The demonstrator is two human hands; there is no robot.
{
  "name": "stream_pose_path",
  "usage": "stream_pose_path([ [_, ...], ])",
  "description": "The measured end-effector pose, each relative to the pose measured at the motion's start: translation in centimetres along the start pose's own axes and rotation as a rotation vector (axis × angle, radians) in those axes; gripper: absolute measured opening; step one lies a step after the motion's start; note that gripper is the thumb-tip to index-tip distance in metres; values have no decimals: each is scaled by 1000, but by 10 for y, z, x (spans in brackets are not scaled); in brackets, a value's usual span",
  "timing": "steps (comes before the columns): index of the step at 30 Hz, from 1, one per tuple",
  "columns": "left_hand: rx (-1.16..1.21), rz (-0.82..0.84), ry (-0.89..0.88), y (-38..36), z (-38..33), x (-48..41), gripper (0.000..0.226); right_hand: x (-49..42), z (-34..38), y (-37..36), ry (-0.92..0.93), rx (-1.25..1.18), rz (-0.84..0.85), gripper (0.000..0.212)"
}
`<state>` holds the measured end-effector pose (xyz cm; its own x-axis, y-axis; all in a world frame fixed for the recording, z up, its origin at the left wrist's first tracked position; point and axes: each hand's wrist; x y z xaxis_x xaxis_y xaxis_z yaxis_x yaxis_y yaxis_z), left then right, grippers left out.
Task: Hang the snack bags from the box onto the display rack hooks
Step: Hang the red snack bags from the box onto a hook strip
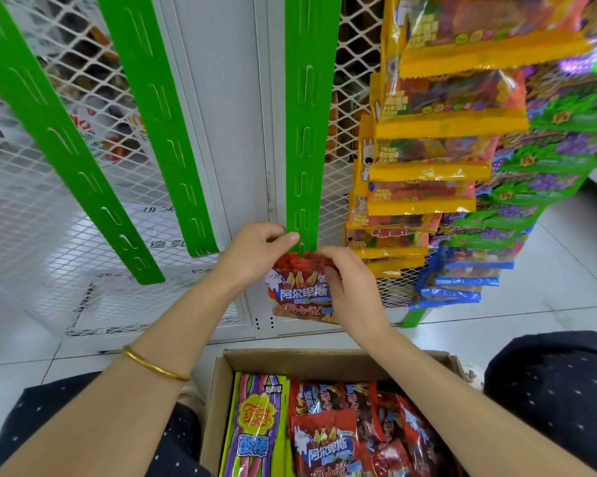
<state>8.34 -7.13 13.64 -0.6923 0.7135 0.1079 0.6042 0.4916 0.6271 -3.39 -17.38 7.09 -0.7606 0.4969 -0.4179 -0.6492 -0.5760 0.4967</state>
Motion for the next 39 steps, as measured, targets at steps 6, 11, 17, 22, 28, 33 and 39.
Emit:
stream_pose_path([
  [6,-103,-40,-89,-4,3,-3,28,3,-9,2,-4,29,34,33],
  [11,-292,-100,-144,-8,12,-2,17,20,-12,18,48,117,25,34],
  [17,-450,-374,-128,-19,27,20,41,68,-41,22,-180,153,115,29],
  [22,-352,-238,-157,-47,29,46,39,117,-84,3,-667,214,582,30],
  [28,-337,-98,-154,-57,40,52,32,151,-115,-27,-603,399,941,54],
  [33,-347,-70,-163,-56,48,51,29,162,-125,-37,-608,451,898,45],
  [39,-283,-102,-164,-52,45,39,28,149,-116,-36,-669,173,787,18],
])
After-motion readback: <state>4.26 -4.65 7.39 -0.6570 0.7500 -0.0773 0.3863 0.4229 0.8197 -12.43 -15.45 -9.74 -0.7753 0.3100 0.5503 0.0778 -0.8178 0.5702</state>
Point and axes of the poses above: each hand's wrist, its own x-axis away from the middle knuckle, its own y-axis out of the back of the hand, z = x × y, and after that the axes turned 9 degrees about -x, right-handed
